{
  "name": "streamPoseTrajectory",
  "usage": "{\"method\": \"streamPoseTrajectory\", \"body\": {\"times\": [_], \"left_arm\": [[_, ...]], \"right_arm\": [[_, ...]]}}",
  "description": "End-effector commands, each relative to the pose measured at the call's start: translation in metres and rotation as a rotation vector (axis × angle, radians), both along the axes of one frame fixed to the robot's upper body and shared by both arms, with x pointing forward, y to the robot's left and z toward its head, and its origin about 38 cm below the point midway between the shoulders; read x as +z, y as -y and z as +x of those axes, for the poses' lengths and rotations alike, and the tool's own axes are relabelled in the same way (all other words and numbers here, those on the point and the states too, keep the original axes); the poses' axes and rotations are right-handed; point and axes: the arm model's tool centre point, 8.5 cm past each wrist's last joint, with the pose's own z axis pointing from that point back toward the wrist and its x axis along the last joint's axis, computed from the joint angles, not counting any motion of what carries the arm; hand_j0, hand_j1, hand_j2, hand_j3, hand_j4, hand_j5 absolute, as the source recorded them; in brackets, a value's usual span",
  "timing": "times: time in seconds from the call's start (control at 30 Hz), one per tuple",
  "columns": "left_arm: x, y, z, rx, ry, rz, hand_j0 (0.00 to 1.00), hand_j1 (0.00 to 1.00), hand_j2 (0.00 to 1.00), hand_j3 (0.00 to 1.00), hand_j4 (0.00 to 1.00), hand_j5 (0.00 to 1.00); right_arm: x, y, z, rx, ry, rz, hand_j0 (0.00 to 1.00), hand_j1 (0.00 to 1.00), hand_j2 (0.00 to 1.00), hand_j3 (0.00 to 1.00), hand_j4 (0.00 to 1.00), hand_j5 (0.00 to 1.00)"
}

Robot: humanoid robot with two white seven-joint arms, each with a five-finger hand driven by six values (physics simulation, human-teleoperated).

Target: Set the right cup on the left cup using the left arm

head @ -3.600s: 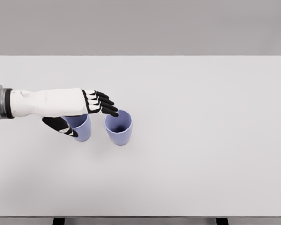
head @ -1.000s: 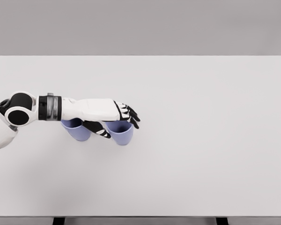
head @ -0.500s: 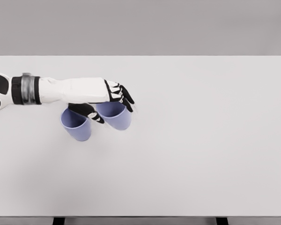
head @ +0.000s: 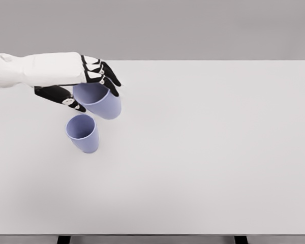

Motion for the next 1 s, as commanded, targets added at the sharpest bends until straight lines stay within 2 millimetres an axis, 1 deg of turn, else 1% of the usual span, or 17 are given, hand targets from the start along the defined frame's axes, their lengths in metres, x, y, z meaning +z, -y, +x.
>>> {"method": "streamPoseTrajectory", "body": {"times": [0.0, 0.1, 0.2, 0.4, 0.53, 0.67, 0.97], "left_arm": [[0.006, -0.016, -0.002, 0.037, -0.003, 0.011, 0.55, 0.55, 0.55, 0.55, 0.55, 0.55], [0.011, -0.029, -0.003, 0.070, 0.006, 0.034, 0.55, 0.55, 0.55, 0.55, 0.55, 0.55], [0.010, -0.040, -0.005, 0.098, 0.001, 0.056, 0.55, 0.55, 0.55, 0.55, 0.55, 0.55], [0.011, -0.053, -0.009, 0.127, -0.002, 0.086, 0.56, 0.56, 0.56, 0.56, 0.56, 0.56], [0.003, -0.053, -0.010, 0.127, -0.022, 0.098, 0.56, 0.56, 0.56, 0.56, 0.56, 0.56], [-0.013, -0.052, -0.010, 0.123, -0.060, 0.117, 0.56, 0.56, 0.56, 0.56, 0.56, 0.56], [-0.017, -0.054, -0.007, 0.133, -0.068, 0.120, 0.56, 0.56, 0.56, 0.56, 0.56, 0.56]], "right_arm": [[0.000, 0.000, 0.000, 0.000, 0.000, 0.000, 1.00, 1.00, 1.00, 1.00, 1.00, 1.00], [0.000, 0.000, 0.000, 0.000, 0.000, 0.000, 1.00, 1.00, 1.00, 1.00, 1.00, 1.00], [0.000, 0.000, 0.000, 0.000, 0.000, 0.000, 1.00, 1.00, 1.00, 1.00, 1.00, 1.00], [0.000, 0.000, 0.000, 0.000, 0.000, 0.000, 1.00, 1.00, 1.00, 1.00, 1.00, 1.00], [0.000, 0.000, 0.001, 0.000, 0.003, 0.000, 1.00, 1.00, 1.00, 1.00, 1.00, 1.00], [0.000, 0.000, 0.000, 0.000, 0.001, 0.000, 1.00, 1.00, 1.00, 1.00, 1.00, 1.00], [0.000, 0.000, 0.000, 0.000, 0.001, 0.000, 1.00, 1.00, 1.00, 1.00, 1.00, 1.00]]}}
